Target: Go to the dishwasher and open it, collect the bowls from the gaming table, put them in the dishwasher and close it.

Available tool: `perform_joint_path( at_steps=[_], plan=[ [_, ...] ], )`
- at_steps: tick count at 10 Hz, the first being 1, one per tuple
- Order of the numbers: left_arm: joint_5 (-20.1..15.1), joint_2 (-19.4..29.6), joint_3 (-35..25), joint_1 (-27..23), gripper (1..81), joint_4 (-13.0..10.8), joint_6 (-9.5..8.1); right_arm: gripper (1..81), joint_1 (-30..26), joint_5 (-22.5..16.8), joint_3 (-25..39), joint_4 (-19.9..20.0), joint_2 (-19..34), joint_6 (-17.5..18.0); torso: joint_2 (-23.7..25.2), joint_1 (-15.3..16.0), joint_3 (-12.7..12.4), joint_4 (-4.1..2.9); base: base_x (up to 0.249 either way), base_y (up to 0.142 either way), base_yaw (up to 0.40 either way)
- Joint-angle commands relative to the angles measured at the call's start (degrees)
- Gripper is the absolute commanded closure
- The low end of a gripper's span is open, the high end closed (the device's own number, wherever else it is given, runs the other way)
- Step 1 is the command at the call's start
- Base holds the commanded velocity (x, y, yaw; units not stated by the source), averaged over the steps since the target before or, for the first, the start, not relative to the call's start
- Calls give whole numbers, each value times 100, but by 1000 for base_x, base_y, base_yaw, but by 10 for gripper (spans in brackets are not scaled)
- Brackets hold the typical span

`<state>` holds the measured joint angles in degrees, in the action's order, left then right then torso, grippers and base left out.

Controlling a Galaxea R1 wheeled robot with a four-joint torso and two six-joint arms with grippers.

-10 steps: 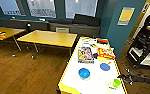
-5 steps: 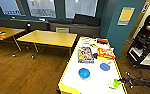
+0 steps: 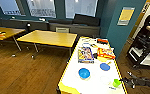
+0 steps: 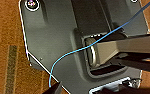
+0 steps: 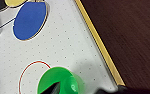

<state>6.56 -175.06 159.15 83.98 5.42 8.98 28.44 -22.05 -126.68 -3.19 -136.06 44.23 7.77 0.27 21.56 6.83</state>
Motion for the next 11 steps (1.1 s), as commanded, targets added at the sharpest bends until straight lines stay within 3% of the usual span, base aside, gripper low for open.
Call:
perform_joint_path(
  at_steps=[1, 8, 11],
  plan=[
    [-366, -12, 11, -140, 10, 46, 7, 10, -782, -150, -337, 337, 191, 25, 0, 0, 0, 0, 0, 0, 0],
    [-366, -3, 11, -140, 10, 55, 7, 10, -668, -150, -637, 398, -240, 25, 0, 0, 0, 0, 0, 0, 0],
    [-366, 5, 11, -140, 10, 55, 7, 10, -554, 26, -742, 460, -354, 25, 0, 0, 0, 0, 0, 0, 0]
  ],
)
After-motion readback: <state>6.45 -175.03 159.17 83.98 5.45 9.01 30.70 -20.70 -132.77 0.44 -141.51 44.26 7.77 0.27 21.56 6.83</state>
